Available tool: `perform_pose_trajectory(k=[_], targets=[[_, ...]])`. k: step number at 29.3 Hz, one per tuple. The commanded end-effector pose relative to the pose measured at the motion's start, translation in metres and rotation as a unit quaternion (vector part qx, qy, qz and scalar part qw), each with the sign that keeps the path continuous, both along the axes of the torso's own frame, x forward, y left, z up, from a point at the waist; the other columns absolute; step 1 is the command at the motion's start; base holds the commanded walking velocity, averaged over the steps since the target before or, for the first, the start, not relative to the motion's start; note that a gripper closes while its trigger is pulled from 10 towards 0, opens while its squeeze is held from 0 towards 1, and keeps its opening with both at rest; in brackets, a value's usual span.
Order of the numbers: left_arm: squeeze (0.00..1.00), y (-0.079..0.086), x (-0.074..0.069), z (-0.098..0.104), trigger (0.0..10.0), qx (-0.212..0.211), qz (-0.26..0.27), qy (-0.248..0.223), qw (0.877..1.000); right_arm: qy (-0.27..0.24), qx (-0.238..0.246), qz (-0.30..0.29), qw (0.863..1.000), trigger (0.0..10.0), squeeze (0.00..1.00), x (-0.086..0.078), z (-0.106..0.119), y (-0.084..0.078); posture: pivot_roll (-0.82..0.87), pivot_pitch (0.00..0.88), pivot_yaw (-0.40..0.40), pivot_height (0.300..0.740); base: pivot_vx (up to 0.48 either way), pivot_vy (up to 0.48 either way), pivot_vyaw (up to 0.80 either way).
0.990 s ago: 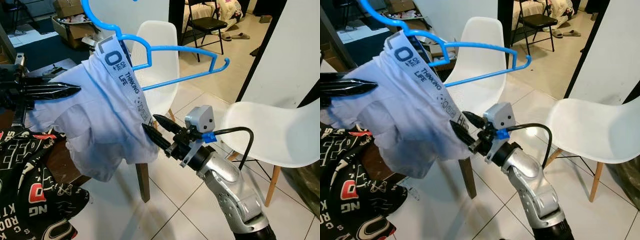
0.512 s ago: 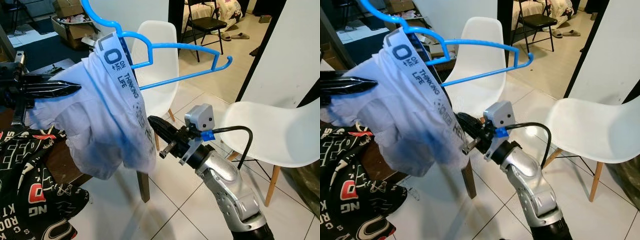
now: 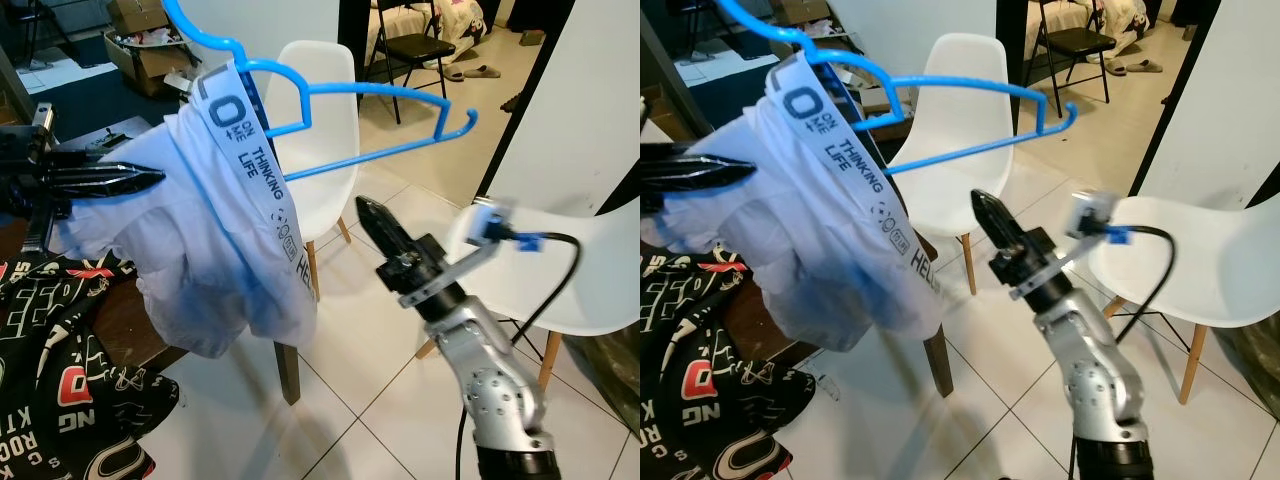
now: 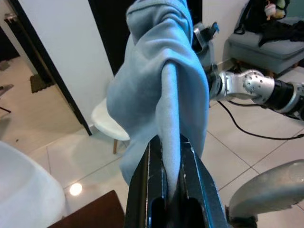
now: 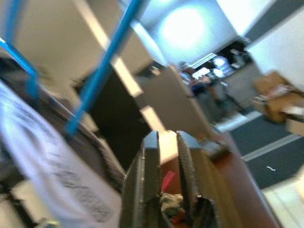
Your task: Hang hanger
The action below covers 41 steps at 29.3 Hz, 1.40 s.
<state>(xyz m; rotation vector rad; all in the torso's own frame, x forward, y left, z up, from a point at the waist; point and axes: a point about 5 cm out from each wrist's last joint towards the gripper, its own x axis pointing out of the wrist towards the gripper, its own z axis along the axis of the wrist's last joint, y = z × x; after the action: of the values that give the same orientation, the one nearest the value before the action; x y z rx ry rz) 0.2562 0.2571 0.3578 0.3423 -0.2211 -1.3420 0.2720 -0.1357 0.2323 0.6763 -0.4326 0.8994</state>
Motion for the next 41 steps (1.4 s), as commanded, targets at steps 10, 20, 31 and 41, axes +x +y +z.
perform_pose_trajectory(k=[10, 20, 31, 41], targets=[[0.0, -0.001, -0.01, 0.007, 0.0, 0.026, -0.041, 0.008, 0.999, -0.115, -0.112, 0.12, 0.98, 10.0, 1.0, -0.021, 0.027, 0.035, 0.06, 0.116, 0.04, 0.74, 0.0, 0.0, 0.0], [0.0, -0.004, -0.009, 0.009, 0.0, 0.032, -0.049, 0.006, 0.998, -0.146, -0.171, 0.149, 0.963, 10.0, 0.0, -0.021, 0.032, 0.043, 0.06, 0.108, 0.032, 0.74, 0.0, 0.0, 0.0], [0.0, -0.005, -0.01, 0.013, 0.0, 0.04, -0.056, 0.005, 0.998, -0.14, -0.194, 0.199, 0.95, 10.0, 0.0, -0.031, 0.017, 0.034, 0.06, 0.105, 0.034, 0.74, 0.0, 0.0, 0.0], [0.0, -0.006, -0.01, 0.014, 0.0, 0.043, -0.061, 0.004, 0.997, -0.142, -0.198, 0.213, 0.946, 10.0, 0.0, -0.035, 0.014, 0.039, 0.07, 0.104, 0.04, 0.74, 0.0, 0.0, 0.0]])
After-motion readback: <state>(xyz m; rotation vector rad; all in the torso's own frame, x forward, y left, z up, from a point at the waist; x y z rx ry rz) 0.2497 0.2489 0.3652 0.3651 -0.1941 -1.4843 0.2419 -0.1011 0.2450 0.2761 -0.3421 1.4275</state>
